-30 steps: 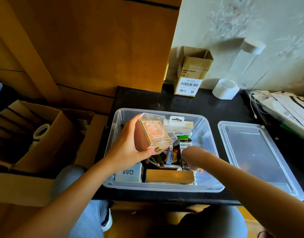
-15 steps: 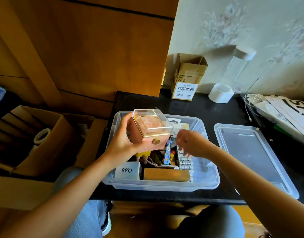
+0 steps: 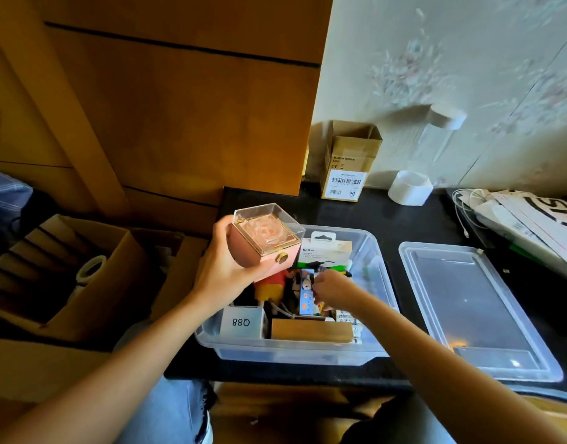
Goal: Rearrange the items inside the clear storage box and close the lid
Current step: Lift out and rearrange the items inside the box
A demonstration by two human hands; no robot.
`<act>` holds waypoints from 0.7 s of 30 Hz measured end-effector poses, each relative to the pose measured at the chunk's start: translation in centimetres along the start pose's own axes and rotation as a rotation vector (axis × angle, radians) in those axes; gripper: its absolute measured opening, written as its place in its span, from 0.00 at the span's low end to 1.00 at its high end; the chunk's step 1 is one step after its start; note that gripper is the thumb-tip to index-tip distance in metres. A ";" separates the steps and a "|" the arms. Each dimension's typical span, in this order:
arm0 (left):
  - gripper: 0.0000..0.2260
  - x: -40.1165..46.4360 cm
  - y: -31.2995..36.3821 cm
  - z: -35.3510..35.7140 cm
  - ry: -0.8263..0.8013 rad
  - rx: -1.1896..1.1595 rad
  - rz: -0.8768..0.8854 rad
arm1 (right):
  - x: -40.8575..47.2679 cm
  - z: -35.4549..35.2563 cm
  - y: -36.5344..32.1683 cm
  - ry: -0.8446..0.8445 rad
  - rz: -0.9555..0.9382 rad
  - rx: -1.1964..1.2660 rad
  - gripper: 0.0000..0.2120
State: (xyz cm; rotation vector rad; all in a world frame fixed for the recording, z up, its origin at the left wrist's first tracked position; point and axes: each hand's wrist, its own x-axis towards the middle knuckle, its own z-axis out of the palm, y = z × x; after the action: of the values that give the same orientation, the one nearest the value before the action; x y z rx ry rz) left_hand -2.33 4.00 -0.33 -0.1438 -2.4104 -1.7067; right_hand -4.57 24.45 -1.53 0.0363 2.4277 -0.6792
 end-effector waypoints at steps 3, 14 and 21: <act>0.41 0.1 -0.4 -0.2 -0.009 0.023 -0.006 | 0.7 1.2 0.6 0.043 -0.039 0.014 0.13; 0.40 0.2 -0.9 -0.3 -0.061 0.149 0.051 | 3.2 -1.0 2.3 0.360 0.115 -0.514 0.14; 0.40 0.3 -1.3 -0.3 -0.073 0.125 0.038 | 3.8 -0.9 3.2 0.428 0.101 -0.744 0.10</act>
State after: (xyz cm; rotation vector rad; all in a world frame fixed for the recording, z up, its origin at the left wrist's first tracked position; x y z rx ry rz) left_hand -2.88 3.29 -1.34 -0.2363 -2.5416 -1.5553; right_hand -7.55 27.14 -4.57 0.0018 2.9121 0.3402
